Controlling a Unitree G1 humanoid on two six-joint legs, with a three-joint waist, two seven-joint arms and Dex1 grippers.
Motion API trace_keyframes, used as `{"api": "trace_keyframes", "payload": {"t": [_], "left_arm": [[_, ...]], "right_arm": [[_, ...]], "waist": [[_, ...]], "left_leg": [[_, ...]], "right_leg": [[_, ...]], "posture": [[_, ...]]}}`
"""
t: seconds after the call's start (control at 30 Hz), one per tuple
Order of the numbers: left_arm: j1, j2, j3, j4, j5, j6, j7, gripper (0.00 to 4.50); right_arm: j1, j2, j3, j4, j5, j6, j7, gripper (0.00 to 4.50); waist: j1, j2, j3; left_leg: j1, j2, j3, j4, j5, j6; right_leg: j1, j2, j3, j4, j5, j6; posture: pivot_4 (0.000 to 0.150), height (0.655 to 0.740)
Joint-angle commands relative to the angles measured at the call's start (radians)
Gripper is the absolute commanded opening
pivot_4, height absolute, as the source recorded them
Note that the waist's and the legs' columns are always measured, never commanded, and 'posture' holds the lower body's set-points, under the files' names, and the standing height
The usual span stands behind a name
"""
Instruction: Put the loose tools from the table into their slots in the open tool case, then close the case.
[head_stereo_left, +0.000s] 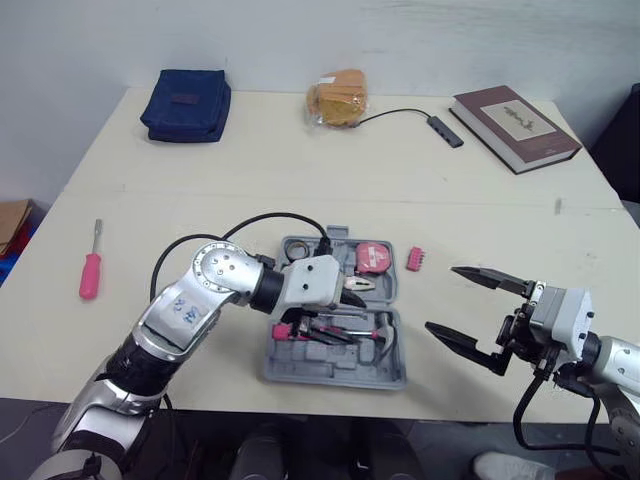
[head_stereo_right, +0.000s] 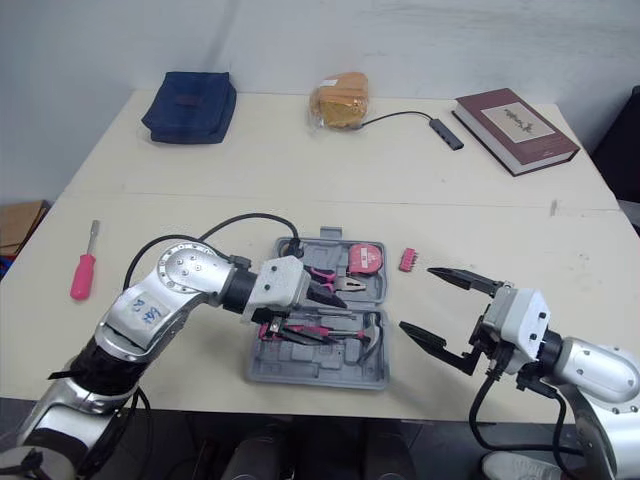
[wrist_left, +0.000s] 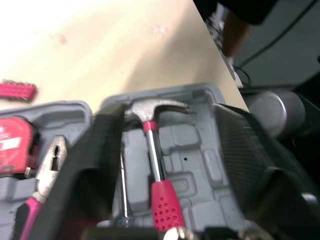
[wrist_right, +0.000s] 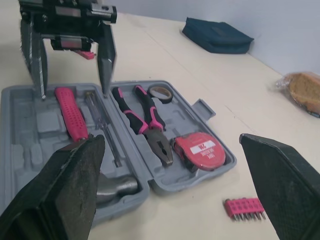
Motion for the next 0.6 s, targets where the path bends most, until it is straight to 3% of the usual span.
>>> {"api": "trace_keyframes", "payload": {"t": [0.03,0.07,0.1,0.6], "left_arm": [[0.042,-0.006,0.0,0.038,0.028,-0.084,0.012,0.93],[0.063,-0.011,-0.008,0.061,0.042,-0.091,0.027,0.33],[0.078,-0.016,-0.014,0.077,0.053,-0.097,0.038,0.04],[0.141,-0.041,-0.059,0.211,0.185,-0.151,0.108,0.04]], "right_arm": [[-0.012,-0.013,-0.03,0.0,-0.009,-0.022,0.01,4.5],[-0.012,-0.015,-0.036,0.006,-0.012,-0.026,0.013,4.5],[-0.012,-0.016,-0.041,0.011,-0.014,-0.029,0.015,4.5],[0.019,-0.014,-0.067,0.004,-0.012,-0.031,0.025,4.5]], "waist": [[0.0,0.0,0.0],[0.0,0.0,0.0],[0.001,0.0,0.0],[0.001,0.0,0.0]], "left_leg": [[0.0,0.0,0.0,0.0,0.0,0.0],[0.0,0.0,0.0,0.001,0.0,0.0],[0.0,0.0,0.0,0.001,0.0,0.0],[0.0,0.0,0.0,0.001,-0.001,0.002]], "right_leg": [[0.0,0.0,0.0,0.0,0.0,0.0],[0.0,0.0,0.0,0.0,0.0,0.0],[0.0,0.0,0.0,0.0,0.0,0.0],[0.001,-0.002,-0.001,0.0,0.001,0.001]], "posture": [[0.15,0.74],[0.15,0.74],[0.15,0.74],[0.15,0.74]]}}
